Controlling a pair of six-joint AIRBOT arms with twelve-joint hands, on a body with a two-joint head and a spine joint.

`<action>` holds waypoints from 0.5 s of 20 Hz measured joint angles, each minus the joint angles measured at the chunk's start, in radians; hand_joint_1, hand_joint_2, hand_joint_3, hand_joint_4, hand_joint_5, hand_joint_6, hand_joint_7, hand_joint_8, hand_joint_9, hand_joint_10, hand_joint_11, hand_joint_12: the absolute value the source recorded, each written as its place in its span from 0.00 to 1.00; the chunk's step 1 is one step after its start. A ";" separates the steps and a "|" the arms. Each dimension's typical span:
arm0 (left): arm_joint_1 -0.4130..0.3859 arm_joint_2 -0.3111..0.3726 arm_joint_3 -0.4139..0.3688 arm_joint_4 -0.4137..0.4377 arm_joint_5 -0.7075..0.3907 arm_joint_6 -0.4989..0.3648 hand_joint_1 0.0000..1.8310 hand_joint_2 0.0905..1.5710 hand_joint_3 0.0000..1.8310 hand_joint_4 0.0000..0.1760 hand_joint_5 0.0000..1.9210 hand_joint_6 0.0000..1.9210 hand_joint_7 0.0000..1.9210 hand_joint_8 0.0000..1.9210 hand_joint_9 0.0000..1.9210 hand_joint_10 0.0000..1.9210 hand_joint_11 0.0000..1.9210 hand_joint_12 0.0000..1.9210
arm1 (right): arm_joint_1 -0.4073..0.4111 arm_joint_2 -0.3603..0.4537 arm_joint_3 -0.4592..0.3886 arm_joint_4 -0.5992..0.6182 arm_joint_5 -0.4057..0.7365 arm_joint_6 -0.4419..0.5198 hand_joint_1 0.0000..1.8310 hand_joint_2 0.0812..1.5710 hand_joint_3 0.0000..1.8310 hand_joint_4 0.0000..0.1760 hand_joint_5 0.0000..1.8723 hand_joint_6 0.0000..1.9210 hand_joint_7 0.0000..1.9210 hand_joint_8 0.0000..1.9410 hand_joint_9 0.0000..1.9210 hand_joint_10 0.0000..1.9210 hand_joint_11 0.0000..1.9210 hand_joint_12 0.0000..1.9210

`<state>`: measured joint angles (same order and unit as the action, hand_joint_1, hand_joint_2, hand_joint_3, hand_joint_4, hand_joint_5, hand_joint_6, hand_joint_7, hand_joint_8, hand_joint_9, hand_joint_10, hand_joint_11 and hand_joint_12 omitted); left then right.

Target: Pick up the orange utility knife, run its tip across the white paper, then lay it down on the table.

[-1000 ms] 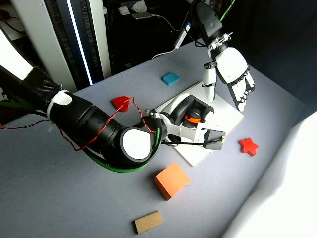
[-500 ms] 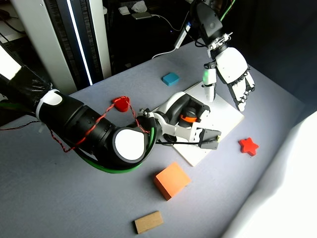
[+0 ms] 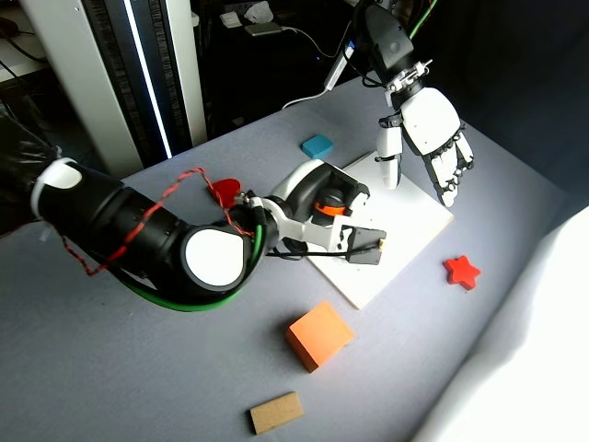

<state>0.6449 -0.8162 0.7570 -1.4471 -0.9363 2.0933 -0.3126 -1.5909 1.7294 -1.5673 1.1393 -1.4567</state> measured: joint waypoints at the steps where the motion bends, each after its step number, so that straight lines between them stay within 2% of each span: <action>1: 0.000 0.000 0.000 0.002 0.000 0.000 0.00 0.78 0.00 0.23 0.06 0.00 0.15 0.00 0.22 0.00 0.00 0.66 | 0.000 0.014 -0.019 0.010 -0.005 0.006 0.83 0.84 0.00 1.00 0.78 1.00 0.86 1.00 0.92 1.00 0.93 1.00; 2: 0.000 0.000 0.000 0.002 0.000 0.000 0.00 0.78 0.00 0.23 0.06 0.00 0.15 0.01 0.22 0.01 0.00 0.66 | -0.001 0.038 -0.051 0.049 -0.024 0.024 0.82 0.85 0.00 1.00 0.78 1.00 0.86 1.00 0.92 1.00 0.94 1.00; 7: 0.000 0.000 0.000 0.003 0.000 0.000 0.00 0.78 0.00 0.22 0.06 0.00 0.14 0.00 0.22 0.00 0.00 0.66 | -0.030 0.173 -0.209 0.399 -0.147 0.077 0.82 0.85 0.00 1.00 0.76 1.00 0.86 1.00 0.91 1.00 0.94 1.00; 8: 0.000 0.000 0.000 0.003 0.000 0.000 0.00 0.78 0.00 0.21 0.06 0.00 0.15 0.00 0.22 0.00 0.00 0.66 | -0.053 0.206 -0.269 0.501 -0.195 0.117 0.82 0.86 0.00 1.00 0.77 1.00 0.86 1.00 0.92 1.00 0.94 1.00; 9: 0.000 0.000 0.000 0.011 0.005 0.001 0.00 0.78 0.00 0.21 0.06 0.00 0.15 0.00 0.22 0.00 0.00 0.66 | -0.078 0.249 -0.365 0.700 -0.290 0.138 0.82 0.86 0.00 1.00 0.78 1.00 0.86 1.00 0.92 1.00 0.94 1.00; 10: -0.003 0.000 0.000 0.017 0.011 0.004 0.00 0.78 0.00 0.21 0.06 0.00 0.15 0.00 0.22 0.00 0.00 0.66 | -0.087 0.266 -0.406 0.820 -0.344 0.138 0.82 0.86 0.00 1.00 0.78 1.00 0.86 1.00 0.92 1.00 0.94 1.00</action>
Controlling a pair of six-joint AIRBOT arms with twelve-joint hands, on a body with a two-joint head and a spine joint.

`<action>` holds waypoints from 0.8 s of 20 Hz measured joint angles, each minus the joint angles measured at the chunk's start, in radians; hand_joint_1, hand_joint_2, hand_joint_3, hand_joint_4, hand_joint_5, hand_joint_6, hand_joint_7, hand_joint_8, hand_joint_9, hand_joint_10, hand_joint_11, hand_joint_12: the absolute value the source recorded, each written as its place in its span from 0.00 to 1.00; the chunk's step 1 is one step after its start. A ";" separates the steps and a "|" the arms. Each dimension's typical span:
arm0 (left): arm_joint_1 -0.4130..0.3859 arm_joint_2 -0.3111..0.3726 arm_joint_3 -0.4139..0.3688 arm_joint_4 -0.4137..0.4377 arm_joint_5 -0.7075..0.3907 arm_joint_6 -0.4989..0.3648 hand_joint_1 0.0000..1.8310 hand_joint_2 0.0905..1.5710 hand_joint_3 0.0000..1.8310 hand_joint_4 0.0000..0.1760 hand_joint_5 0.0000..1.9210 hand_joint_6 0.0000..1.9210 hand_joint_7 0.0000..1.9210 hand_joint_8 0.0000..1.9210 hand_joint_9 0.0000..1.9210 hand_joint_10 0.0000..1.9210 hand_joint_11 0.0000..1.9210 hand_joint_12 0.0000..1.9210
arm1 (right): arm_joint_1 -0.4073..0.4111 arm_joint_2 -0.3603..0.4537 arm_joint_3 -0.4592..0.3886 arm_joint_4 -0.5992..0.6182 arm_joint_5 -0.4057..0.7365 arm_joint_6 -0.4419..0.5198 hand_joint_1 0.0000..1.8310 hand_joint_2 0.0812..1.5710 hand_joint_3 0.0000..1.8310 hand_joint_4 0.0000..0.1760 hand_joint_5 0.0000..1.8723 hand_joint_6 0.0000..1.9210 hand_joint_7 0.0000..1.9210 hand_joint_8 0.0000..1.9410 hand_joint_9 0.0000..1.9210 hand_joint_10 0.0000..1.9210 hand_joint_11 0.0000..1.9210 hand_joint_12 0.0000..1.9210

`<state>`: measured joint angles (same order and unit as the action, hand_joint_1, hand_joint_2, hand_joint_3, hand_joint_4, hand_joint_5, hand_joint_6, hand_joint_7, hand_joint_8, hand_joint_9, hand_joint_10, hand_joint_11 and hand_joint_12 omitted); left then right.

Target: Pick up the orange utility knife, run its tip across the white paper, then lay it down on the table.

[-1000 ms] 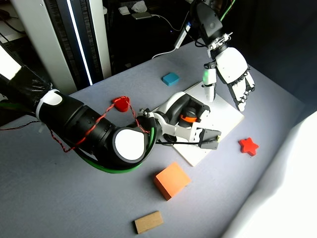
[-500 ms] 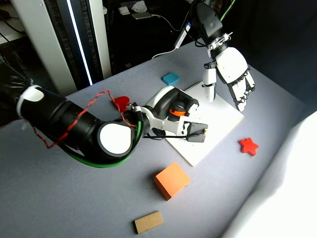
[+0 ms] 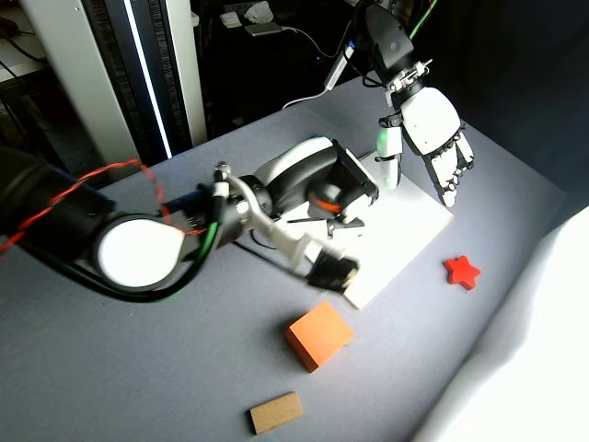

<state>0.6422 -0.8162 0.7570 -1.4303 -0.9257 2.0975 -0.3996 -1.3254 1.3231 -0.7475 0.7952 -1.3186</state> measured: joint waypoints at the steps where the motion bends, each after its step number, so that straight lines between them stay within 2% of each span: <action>1: -0.005 -0.005 0.000 0.006 0.011 0.007 0.00 0.78 0.00 0.22 0.06 0.00 0.15 0.00 0.22 0.00 0.00 0.66 | -0.005 0.023 -0.053 0.171 -0.076 -0.002 0.81 0.86 0.00 1.00 0.78 1.00 0.86 1.00 0.92 1.00 0.94 1.00; 3: -0.016 -0.018 -0.011 0.015 0.032 0.013 0.00 0.79 0.00 0.24 0.05 0.00 0.14 0.00 0.21 0.00 0.00 0.65 | -0.011 0.079 -0.128 0.411 -0.207 -0.020 0.82 0.85 0.00 1.00 0.78 1.00 0.87 1.00 0.92 1.00 0.94 1.00; 5: -0.034 -0.023 -0.037 -0.005 0.045 0.022 0.00 0.79 0.00 0.24 0.05 0.00 0.14 0.00 0.21 0.00 0.00 0.65 | -0.028 0.108 -0.184 0.547 -0.315 -0.021 0.83 0.85 0.00 1.00 0.78 1.00 0.87 1.00 0.92 1.00 0.94 1.00; 7: -0.061 -0.037 -0.062 0.020 0.048 0.029 0.00 0.79 0.00 0.23 0.06 0.00 0.14 0.00 0.21 0.00 0.00 0.65 | -0.043 0.119 -0.224 0.662 -0.376 -0.034 0.83 0.85 0.00 1.00 0.78 1.00 0.86 1.00 0.91 1.00 0.93 1.00; 10: -0.075 -0.055 -0.097 0.013 0.056 0.035 0.00 0.79 0.00 0.23 0.05 0.00 0.14 0.00 0.21 0.00 0.00 0.65 | -0.068 0.131 -0.268 0.737 -0.400 -0.043 0.83 0.85 0.00 1.00 0.78 1.00 0.86 1.00 0.91 1.00 0.93 1.00; 14: -0.089 -0.056 -0.122 0.015 0.047 0.049 0.00 0.79 0.00 0.24 0.05 0.00 0.14 0.00 0.22 0.00 0.00 0.65 | -0.125 0.137 -0.282 0.783 -0.430 -0.064 0.82 0.84 0.00 1.00 0.76 1.00 0.84 1.00 0.89 1.00 0.91 1.00; 15: -0.089 -0.059 -0.125 0.027 0.047 0.049 0.00 0.79 0.00 0.23 0.05 0.00 0.14 0.00 0.22 0.00 0.00 0.65 | -0.130 0.140 -0.283 0.785 -0.436 -0.070 0.81 0.86 0.00 1.00 0.67 1.00 0.74 1.00 0.81 1.00 0.81 1.00; 16: -0.089 -0.061 -0.125 0.029 0.050 0.049 0.00 0.79 0.00 0.23 0.05 0.00 0.14 0.00 0.22 0.00 0.00 0.65 | -0.135 0.142 -0.284 0.785 -0.433 -0.073 0.81 0.86 0.00 1.00 0.67 1.00 0.74 1.00 0.81 1.00 0.81 1.00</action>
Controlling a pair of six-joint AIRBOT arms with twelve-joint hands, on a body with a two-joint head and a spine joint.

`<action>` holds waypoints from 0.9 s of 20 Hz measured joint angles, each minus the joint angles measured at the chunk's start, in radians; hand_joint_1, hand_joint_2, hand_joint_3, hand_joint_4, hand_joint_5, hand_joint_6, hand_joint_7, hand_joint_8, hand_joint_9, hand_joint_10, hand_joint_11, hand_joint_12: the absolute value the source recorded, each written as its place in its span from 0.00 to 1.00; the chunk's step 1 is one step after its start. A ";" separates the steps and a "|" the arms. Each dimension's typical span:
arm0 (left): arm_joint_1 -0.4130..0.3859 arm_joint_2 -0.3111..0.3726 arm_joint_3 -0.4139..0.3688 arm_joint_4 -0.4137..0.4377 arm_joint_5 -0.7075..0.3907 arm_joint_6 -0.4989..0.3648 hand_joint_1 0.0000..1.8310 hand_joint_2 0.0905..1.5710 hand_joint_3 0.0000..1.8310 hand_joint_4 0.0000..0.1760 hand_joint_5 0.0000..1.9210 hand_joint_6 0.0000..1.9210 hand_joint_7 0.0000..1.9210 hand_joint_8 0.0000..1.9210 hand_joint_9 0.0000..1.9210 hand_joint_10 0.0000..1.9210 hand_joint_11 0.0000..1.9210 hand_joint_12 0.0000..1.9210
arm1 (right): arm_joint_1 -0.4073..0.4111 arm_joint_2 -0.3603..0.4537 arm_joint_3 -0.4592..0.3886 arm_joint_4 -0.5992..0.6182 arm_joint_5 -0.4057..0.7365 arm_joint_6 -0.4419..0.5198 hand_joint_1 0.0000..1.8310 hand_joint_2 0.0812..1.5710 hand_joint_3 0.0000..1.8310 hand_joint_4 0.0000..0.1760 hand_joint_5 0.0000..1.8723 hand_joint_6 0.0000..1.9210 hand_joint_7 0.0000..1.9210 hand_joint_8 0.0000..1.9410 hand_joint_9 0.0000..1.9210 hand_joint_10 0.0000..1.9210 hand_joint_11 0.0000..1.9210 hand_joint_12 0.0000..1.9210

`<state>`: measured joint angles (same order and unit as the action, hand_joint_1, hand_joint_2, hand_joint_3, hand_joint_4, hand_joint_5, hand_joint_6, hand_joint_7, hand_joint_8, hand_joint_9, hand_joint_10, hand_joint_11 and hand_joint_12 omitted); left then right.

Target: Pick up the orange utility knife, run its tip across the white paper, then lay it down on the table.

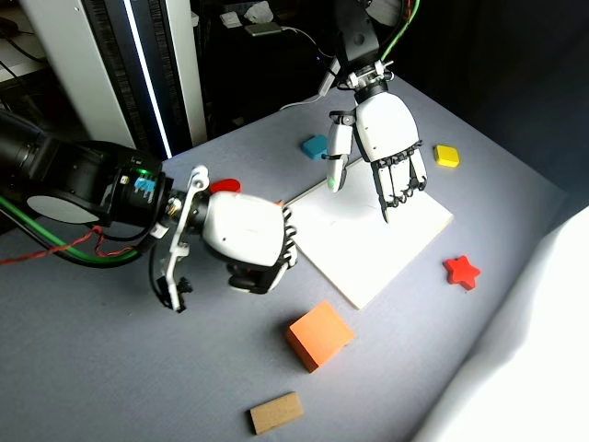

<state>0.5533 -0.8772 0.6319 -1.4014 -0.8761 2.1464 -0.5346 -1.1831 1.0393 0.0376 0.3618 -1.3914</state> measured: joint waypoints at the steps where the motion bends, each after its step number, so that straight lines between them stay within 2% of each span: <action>1: 0.000 0.000 -0.006 0.003 0.008 0.000 0.00 0.78 0.00 0.23 0.06 0.00 0.15 0.00 0.22 0.00 0.00 0.66 | -0.001 0.003 -0.003 0.000 0.000 -0.004 0.81 0.83 0.00 1.00 0.61 1.00 0.66 1.00 0.73 1.00 0.73 1.00; 2: 0.000 0.000 -0.006 0.006 0.014 0.000 0.00 0.78 0.00 0.24 0.05 0.00 0.15 0.00 0.22 0.00 0.00 0.66 | -0.005 0.003 -0.003 0.000 0.006 -0.004 0.61 0.93 0.00 0.10 0.33 0.93 0.35 1.00 0.65 1.00 0.64 1.00; 3: 0.000 0.000 -0.006 0.012 0.018 0.000 0.00 0.79 0.00 0.25 0.05 0.00 0.15 0.00 0.22 0.00 0.00 0.65 | -0.008 0.003 -0.003 0.000 0.006 0.003 0.58 0.95 0.00 0.00 0.28 0.89 0.29 1.00 0.57 1.00 0.55 1.00; 5: 0.000 0.000 -0.006 0.014 0.016 0.000 0.00 0.79 0.00 0.25 0.05 0.00 0.14 0.00 0.21 0.00 0.00 0.64 | -0.019 0.003 -0.011 0.002 0.005 0.006 0.54 0.98 0.00 0.00 0.23 0.95 0.26 1.00 0.46 1.00 0.45 1.00; 6: 0.000 0.000 -0.006 0.014 0.017 0.000 0.00 0.79 0.00 0.25 0.05 0.00 0.14 0.00 0.21 0.00 0.00 0.64 | -0.020 0.003 -0.016 0.001 0.003 0.006 0.54 0.98 0.00 0.00 0.23 0.95 0.26 1.00 0.46 1.00 0.45 1.00; 7: 0.000 0.000 -0.006 0.018 0.019 0.000 0.00 0.79 0.00 0.26 0.05 0.00 0.14 0.00 0.21 0.00 0.00 0.64 | -0.020 0.003 -0.020 -0.001 0.008 0.005 0.55 0.96 0.00 0.09 0.26 0.92 0.26 0.96 0.38 1.00 0.38 1.00; 9: 0.000 0.000 -0.006 0.026 0.020 0.000 0.00 0.79 0.00 0.24 0.06 0.00 0.14 0.00 0.21 0.00 0.00 0.65 | -0.023 0.003 -0.020 0.000 0.018 0.005 0.56 0.95 0.00 0.07 0.28 0.89 0.26 0.95 0.28 1.00 0.33 1.00; 10: 0.000 0.000 -0.006 0.026 0.020 0.000 0.00 0.79 0.00 0.25 0.05 0.00 0.14 0.00 0.22 0.00 0.00 0.65 | -0.026 0.004 -0.021 0.000 0.023 0.005 0.56 0.95 0.00 0.11 0.28 0.90 0.26 0.93 0.26 1.00 0.32 1.00; 12: 0.006 0.000 -0.006 0.032 0.022 -0.001 0.00 0.79 0.00 0.25 0.05 0.00 0.15 0.00 0.22 0.00 0.00 0.66 | -0.032 0.018 -0.032 -0.003 0.034 0.002 0.56 0.95 0.00 0.12 0.28 0.90 0.26 0.93 0.25 1.00 0.31 1.00; 13: 0.006 0.000 -0.006 0.033 0.023 -0.001 0.00 0.79 0.00 0.25 0.05 0.00 0.14 0.00 0.21 0.00 0.00 0.65 | -0.033 0.022 -0.032 -0.003 0.036 0.002 0.55 0.93 0.00 0.13 0.24 0.92 0.25 0.93 0.19 1.00 0.23 1.00; 14: 0.007 0.000 -0.006 0.032 0.023 -0.001 0.00 0.79 0.00 0.25 0.05 0.00 0.14 0.00 0.21 0.00 0.00 0.65 | -0.037 0.025 -0.032 -0.001 0.036 0.000 0.55 0.93 0.00 0.13 0.24 0.92 0.25 0.93 0.19 1.00 0.23 1.00; 15: 0.011 0.000 -0.006 0.033 0.021 -0.001 0.00 0.79 0.00 0.25 0.05 0.00 0.15 0.00 0.21 0.00 0.00 0.65 | -0.037 0.029 -0.032 0.000 0.025 0.000 0.54 0.91 0.00 0.00 0.02 0.63 0.08 0.55 0.06 0.81 0.01 1.00; 16: 0.013 0.000 -0.006 0.032 0.021 -0.001 0.00 0.79 0.00 0.24 0.05 0.00 0.15 0.00 0.21 0.00 0.00 0.65 | -0.037 0.029 -0.032 0.000 0.023 0.000 0.50 0.92 0.00 0.00 0.00 0.55 0.09 0.42 0.04 0.74 0.00 0.99; 18: 0.013 0.000 -0.006 0.034 0.023 -0.001 0.00 0.79 0.00 0.25 0.05 0.00 0.15 0.00 0.21 0.00 0.00 0.65 | -0.037 0.029 -0.032 0.000 0.031 0.000 0.41 0.91 0.00 0.00 0.00 0.38 0.06 0.25 0.00 0.55 0.00 0.83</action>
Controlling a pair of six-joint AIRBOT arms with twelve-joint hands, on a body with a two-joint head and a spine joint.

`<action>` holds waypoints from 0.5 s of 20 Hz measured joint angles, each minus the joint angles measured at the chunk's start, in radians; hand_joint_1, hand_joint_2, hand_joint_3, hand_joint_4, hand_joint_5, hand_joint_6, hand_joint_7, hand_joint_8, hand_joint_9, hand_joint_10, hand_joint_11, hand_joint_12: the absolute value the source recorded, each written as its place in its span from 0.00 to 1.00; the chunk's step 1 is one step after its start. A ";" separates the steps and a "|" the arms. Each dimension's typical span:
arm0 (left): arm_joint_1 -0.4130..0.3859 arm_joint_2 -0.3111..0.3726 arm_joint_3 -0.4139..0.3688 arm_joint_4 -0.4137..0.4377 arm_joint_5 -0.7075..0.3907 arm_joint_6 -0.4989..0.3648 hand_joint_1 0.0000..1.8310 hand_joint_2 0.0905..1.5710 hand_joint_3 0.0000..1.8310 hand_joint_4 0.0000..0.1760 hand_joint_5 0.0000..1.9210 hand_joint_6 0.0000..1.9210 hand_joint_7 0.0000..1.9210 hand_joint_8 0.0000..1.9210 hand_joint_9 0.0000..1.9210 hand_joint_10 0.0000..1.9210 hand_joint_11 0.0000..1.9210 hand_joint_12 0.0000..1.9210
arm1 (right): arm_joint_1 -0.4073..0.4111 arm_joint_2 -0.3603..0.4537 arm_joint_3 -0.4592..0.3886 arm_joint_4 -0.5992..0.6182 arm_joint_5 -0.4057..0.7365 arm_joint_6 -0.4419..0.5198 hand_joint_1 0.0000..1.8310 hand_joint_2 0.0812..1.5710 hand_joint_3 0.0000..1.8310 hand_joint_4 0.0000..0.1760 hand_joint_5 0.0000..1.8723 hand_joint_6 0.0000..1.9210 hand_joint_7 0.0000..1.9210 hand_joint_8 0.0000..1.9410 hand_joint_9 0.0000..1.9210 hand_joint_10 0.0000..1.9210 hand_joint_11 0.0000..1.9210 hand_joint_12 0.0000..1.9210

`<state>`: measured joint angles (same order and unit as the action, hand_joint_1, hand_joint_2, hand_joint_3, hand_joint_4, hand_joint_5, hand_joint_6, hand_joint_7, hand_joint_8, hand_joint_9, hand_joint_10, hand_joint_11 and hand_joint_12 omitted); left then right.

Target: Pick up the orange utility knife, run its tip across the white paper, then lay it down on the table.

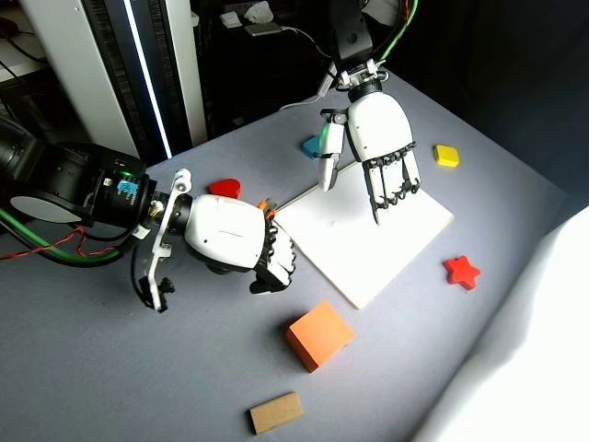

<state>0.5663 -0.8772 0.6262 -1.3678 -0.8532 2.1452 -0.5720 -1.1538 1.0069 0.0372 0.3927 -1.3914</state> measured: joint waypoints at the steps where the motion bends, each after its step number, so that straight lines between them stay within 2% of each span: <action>1: 0.000 0.000 0.000 0.000 -0.001 0.000 0.00 0.79 0.00 0.24 0.05 0.00 0.15 0.00 0.21 0.00 0.00 0.65 | 0.000 0.000 0.000 0.000 0.006 0.000 0.40 0.89 0.00 0.00 0.00 0.34 0.07 0.18 0.00 0.49 0.00 0.77; 3: 0.003 0.000 0.001 -0.001 0.000 -0.002 0.00 0.79 0.00 0.23 0.05 0.00 0.15 0.00 0.21 0.00 0.00 0.65 | -0.001 0.001 0.000 0.000 0.011 0.000 0.35 0.86 0.00 0.00 0.00 0.21 0.07 0.07 0.00 0.35 0.00 0.65; 4: 0.003 0.000 0.003 -0.001 0.000 -0.003 0.00 0.79 0.00 0.23 0.05 0.00 0.15 0.00 0.21 0.00 0.00 0.65 | -0.001 0.002 -0.001 0.000 0.013 0.000 0.35 0.86 0.00 0.00 0.00 0.21 0.07 0.07 0.00 0.35 0.00 0.65; 6: 0.003 0.000 0.003 -0.001 -0.002 -0.003 0.00 0.78 0.00 0.23 0.06 0.00 0.16 0.00 0.22 0.00 0.00 0.66 | -0.006 0.013 -0.006 -0.002 0.018 0.000 0.34 0.82 0.00 0.00 0.00 0.15 0.05 0.03 0.00 0.26 0.00 0.54; 8: 0.004 0.000 0.003 -0.001 0.000 -0.003 0.00 0.79 0.00 0.26 0.05 0.00 0.15 0.00 0.21 0.00 0.00 0.65 | -0.013 0.021 -0.008 -0.002 0.023 0.000 0.29 0.78 0.00 0.00 0.00 0.01 0.01 0.00 0.00 0.09 0.00 0.38; 10: 0.004 0.000 0.003 -0.001 0.000 -0.003 0.00 0.79 0.00 0.27 0.05 0.00 0.15 0.00 0.21 0.00 0.00 0.65 | -0.013 0.030 -0.012 -0.003 0.024 0.000 0.26 0.75 0.00 0.00 0.00 0.00 0.00 0.00 0.00 0.03 0.00 0.34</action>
<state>0.5705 -0.8772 0.6292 -1.3685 -0.8536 2.1426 -0.5850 -1.1240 0.9951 0.0338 0.4164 -1.3918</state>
